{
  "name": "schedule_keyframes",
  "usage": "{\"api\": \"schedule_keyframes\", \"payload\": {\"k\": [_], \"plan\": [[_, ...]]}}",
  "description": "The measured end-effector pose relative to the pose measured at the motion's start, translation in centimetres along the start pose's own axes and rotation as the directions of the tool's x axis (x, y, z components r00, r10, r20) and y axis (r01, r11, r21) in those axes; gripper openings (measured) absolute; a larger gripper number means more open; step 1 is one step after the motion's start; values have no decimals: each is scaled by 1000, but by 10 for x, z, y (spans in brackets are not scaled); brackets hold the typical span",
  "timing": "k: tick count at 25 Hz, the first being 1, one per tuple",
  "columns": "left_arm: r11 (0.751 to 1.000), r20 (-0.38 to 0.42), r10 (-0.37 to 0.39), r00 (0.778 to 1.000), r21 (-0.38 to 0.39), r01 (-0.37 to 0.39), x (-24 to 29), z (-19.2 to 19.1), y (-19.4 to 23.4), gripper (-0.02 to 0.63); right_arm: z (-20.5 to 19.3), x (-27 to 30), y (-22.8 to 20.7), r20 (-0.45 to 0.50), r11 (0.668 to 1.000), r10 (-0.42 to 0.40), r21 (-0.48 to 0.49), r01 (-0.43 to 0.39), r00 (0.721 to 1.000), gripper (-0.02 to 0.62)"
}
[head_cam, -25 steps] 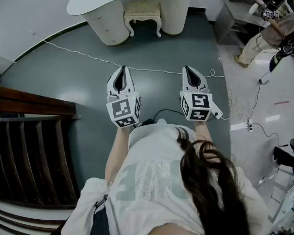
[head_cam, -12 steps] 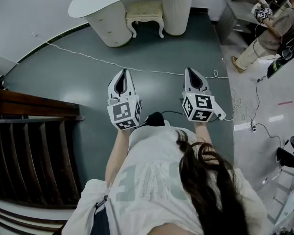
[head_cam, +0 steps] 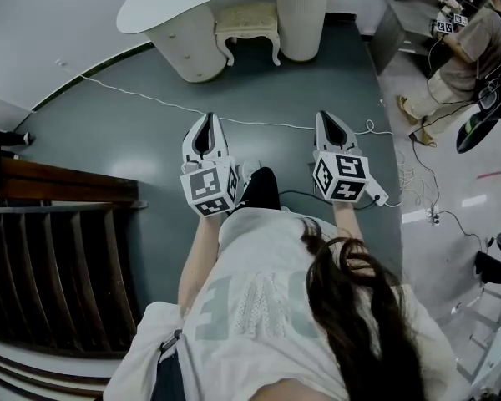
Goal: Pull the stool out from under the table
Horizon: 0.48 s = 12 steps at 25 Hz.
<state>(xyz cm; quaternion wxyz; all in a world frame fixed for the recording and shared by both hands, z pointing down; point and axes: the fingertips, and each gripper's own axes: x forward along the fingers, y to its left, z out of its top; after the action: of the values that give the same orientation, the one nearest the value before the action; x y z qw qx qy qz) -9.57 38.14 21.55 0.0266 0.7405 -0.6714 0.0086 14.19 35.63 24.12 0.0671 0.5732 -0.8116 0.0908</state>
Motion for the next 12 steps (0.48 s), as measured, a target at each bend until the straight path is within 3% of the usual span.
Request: {"api": "schedule_keyframes", "payload": {"k": [12], "plan": [[997, 2, 17, 1000, -75, -17, 91, -10, 22, 26, 22, 60, -4, -7, 996, 12, -92, -13, 1000, 31]]}}
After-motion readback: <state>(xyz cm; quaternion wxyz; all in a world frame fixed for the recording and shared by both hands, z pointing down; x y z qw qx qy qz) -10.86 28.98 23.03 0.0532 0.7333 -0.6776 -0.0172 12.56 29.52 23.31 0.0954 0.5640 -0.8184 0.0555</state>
